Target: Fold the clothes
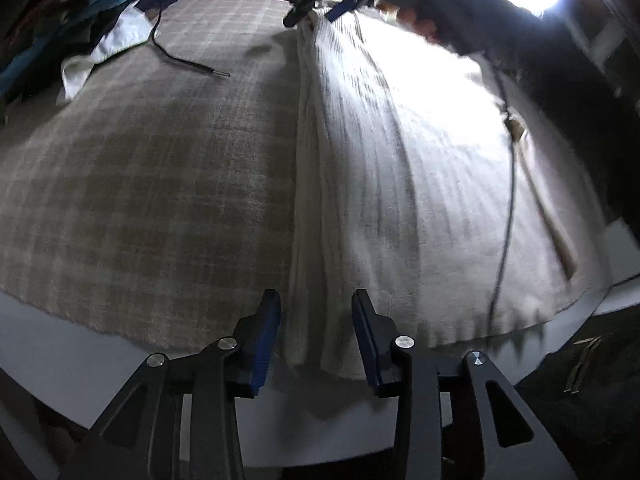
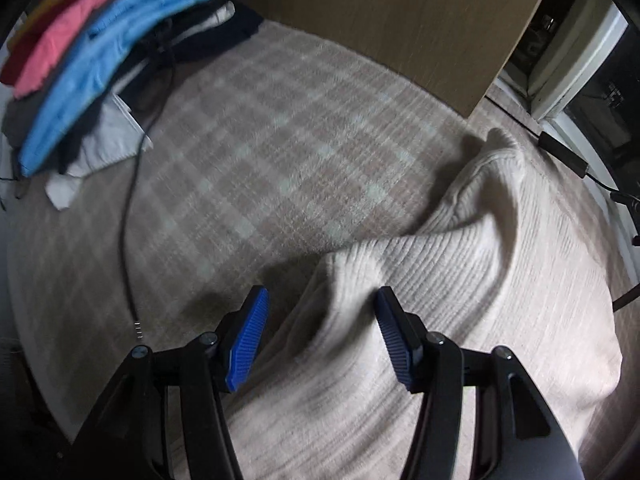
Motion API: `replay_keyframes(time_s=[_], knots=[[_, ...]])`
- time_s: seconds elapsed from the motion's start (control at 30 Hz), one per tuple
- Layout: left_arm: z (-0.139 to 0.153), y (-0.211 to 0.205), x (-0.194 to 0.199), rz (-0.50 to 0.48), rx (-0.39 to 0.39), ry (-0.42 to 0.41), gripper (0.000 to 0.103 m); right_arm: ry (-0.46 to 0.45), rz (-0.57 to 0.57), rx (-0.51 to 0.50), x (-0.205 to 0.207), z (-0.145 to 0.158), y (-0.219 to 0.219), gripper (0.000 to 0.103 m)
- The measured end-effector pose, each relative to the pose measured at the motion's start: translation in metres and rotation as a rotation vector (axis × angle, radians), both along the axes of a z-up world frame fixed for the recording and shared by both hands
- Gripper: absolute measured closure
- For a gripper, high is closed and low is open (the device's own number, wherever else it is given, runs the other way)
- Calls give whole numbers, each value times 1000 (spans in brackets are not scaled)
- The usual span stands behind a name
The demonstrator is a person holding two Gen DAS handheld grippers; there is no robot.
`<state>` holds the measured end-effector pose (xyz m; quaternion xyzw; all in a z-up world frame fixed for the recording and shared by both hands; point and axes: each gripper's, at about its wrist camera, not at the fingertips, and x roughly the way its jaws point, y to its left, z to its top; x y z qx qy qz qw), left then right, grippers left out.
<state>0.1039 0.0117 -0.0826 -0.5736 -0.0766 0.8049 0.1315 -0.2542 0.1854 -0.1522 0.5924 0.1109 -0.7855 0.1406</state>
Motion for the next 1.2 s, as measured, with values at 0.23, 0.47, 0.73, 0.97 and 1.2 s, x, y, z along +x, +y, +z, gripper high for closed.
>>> replay_keyframes(time_s=[0.23,0.47,0.73,0.97,1.2], knots=[[-6,11,4,-45,-36,-18,62,35,25,50,7,-7,4,62],[18,-41,29,75,36,31,65,7,-56,-178,8,25,52,57],[11,5,11,-53,24,50,68,50,-115,-195,1,50,90,54],[2,17,3,-57,15,30,68,-41,10,-89,7,21,33,57],[7,-5,25,-51,28,31,68,-108,12,-115,-3,4,39,95]])
